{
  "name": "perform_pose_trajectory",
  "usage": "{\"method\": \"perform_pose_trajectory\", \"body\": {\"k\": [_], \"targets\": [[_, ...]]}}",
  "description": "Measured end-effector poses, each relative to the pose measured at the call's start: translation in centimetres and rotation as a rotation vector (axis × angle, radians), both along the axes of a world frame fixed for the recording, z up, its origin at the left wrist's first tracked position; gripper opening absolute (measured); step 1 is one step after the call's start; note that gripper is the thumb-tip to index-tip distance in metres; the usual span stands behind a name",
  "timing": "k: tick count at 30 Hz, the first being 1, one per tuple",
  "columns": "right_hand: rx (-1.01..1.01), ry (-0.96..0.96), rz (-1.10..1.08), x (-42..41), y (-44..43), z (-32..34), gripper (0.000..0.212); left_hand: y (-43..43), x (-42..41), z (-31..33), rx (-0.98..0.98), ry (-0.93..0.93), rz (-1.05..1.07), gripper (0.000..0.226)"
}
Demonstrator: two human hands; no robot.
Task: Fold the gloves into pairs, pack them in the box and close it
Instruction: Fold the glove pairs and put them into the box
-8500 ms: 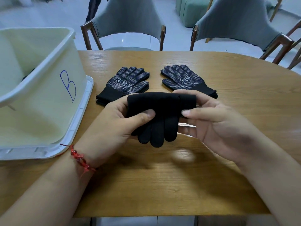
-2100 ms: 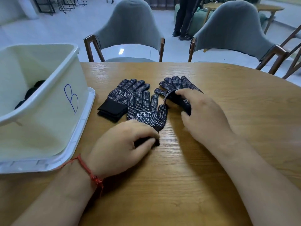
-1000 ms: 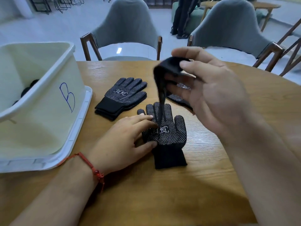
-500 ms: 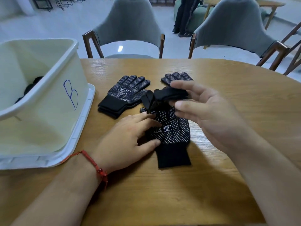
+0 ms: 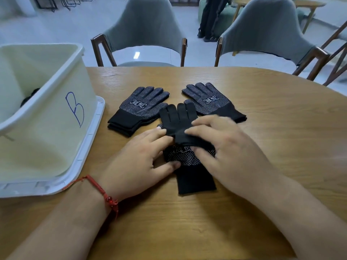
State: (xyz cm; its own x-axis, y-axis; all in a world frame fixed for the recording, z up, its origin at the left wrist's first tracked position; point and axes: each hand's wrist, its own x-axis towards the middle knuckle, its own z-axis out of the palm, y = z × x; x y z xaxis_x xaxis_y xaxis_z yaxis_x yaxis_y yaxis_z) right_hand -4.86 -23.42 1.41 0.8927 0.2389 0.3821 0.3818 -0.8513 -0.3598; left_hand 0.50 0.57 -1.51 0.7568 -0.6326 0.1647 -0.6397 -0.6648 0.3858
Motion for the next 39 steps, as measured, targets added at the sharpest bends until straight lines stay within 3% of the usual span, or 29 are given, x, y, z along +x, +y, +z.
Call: {"method": "perform_pose_trajectory", "body": {"k": [4, 11, 15, 21, 26, 33, 37, 39], "targets": [[-0.002, 0.138, 0.068, -0.7, 0.5, -0.4, 0.035, -0.1, 0.0, 0.2, -0.003, -0.007, -0.004, 0.058], [0.1, 0.194, 0.137, -2.7, -1.0, -0.5, 0.033, -0.1, -0.4, 0.5, 0.001, -0.003, 0.003, 0.06], [0.04, 0.179, 0.155, -2.3, -0.9, -0.9, 0.037, -0.2, -0.3, 0.5, 0.005, -0.012, 0.002, 0.057], [-0.02, 0.098, 0.153, -2.4, -0.3, -0.8, 0.035, 0.1, -0.6, 0.3, -0.038, -0.003, 0.106, 0.079], [0.0, 0.029, 0.141, -2.8, -0.2, -0.4, 0.031, 0.1, -0.8, 0.6, -0.039, 0.009, 0.122, 0.08], [-0.008, 0.083, 0.142, -2.9, 0.0, -0.4, 0.028, 0.0, -0.9, 0.7, -0.049, 0.049, 0.135, 0.086], [0.0, 0.134, 0.141, -2.8, 0.0, -0.3, 0.03, 0.0, -1.2, 1.2, -0.164, 0.063, 0.224, 0.097], [0.016, 0.149, 0.144, -2.7, -0.1, -0.3, 0.03, 0.0, -1.4, 1.5, -0.142, 0.008, 0.228, 0.09]]}}
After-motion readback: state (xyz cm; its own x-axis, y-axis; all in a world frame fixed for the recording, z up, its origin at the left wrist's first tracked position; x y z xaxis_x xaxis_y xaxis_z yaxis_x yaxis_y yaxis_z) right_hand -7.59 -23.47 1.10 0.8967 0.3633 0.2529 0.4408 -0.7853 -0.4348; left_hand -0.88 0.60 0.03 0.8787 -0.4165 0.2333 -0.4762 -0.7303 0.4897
